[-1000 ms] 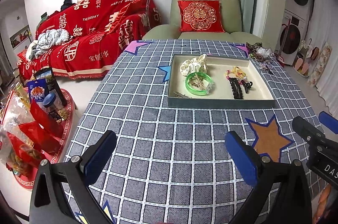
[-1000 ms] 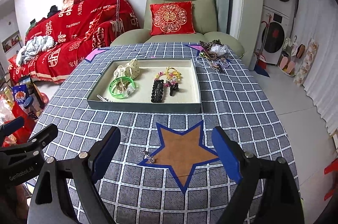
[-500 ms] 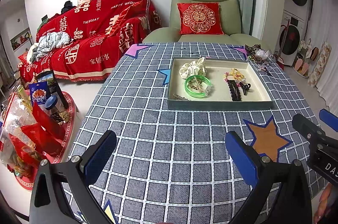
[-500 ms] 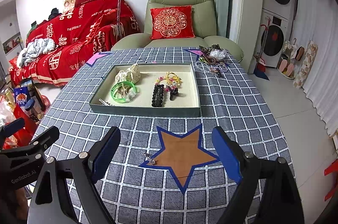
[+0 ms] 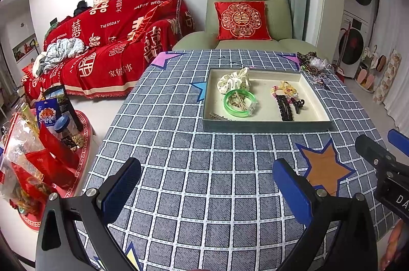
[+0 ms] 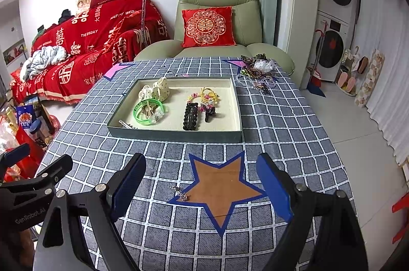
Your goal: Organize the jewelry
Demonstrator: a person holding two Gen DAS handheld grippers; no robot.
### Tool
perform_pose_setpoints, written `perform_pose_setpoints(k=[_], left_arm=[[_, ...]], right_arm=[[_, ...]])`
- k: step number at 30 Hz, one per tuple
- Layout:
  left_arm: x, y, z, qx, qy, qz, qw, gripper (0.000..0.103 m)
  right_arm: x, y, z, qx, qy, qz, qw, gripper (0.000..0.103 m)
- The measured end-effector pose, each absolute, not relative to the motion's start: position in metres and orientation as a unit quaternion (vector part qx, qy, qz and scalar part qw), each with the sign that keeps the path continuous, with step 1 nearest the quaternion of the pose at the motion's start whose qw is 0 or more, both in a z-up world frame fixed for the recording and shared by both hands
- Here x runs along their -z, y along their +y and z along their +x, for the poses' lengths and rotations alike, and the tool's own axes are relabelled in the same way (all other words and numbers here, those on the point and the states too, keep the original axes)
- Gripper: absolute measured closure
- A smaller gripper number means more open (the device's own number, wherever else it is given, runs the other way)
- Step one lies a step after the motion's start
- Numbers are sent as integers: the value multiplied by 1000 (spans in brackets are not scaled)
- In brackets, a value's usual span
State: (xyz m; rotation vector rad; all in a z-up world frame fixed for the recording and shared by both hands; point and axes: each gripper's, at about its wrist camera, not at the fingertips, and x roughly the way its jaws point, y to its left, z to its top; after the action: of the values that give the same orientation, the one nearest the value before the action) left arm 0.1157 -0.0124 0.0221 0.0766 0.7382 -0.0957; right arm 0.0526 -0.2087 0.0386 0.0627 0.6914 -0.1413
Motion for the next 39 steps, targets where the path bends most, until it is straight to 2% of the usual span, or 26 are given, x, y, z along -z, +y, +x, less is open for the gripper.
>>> perform_pose_setpoints(k=[39], left_arm=[[-17,-15,123,48,369,45,927,0]], right_arm=[[-41,-208,56,67,340,29,937,13]])
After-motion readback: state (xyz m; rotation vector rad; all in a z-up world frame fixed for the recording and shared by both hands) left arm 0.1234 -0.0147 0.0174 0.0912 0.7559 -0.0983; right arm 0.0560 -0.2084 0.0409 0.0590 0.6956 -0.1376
